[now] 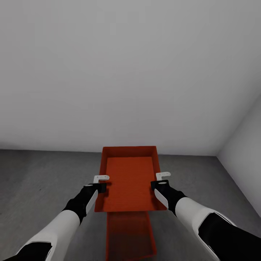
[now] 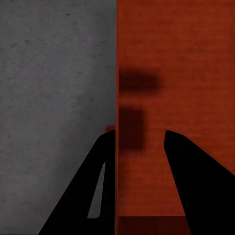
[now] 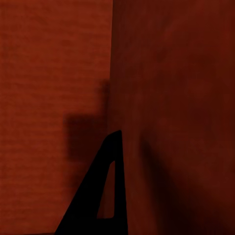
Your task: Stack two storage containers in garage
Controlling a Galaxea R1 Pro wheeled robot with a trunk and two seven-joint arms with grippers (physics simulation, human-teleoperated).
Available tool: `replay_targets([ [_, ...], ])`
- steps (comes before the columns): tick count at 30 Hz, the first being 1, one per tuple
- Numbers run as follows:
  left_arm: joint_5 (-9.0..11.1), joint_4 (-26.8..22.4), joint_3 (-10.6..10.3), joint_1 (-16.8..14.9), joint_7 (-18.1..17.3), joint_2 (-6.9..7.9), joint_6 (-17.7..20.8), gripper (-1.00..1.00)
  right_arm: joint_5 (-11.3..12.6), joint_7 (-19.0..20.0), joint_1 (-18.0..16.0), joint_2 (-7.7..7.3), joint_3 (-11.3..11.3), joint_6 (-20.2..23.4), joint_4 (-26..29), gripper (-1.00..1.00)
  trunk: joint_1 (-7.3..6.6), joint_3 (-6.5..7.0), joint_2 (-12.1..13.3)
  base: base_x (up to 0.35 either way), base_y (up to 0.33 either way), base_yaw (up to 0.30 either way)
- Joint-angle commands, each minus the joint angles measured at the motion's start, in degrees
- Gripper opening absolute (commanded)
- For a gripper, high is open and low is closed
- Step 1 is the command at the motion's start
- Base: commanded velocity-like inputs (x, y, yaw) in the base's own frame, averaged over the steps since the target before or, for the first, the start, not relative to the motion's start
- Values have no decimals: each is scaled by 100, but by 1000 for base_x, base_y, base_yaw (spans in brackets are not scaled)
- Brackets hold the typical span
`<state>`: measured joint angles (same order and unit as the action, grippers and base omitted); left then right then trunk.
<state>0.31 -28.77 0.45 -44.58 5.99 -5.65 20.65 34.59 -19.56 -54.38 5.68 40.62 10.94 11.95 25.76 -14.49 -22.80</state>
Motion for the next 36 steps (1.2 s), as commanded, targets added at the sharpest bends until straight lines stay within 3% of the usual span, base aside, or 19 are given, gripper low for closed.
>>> replay_targets([
  [1, 66, 47, -37, 2, 52, 3, 35, -100, -177, -94, -11, -164, -127, -309, 18, -100, 3, -20, -12, 0, 0, 0],
  [21, 68, 47, -36, 2, 52, 3, 36, -100, -179, -89, -11, -164, -124, -303, 18, -100, 3, -78, -12, 0, 0, 0],
  [36, 73, 46, -41, 2, 52, 3, 42, -100, -175, -84, -11, -164, -133, -303, 18, -100, 3, -215, -12, 0, 0, 0],
])
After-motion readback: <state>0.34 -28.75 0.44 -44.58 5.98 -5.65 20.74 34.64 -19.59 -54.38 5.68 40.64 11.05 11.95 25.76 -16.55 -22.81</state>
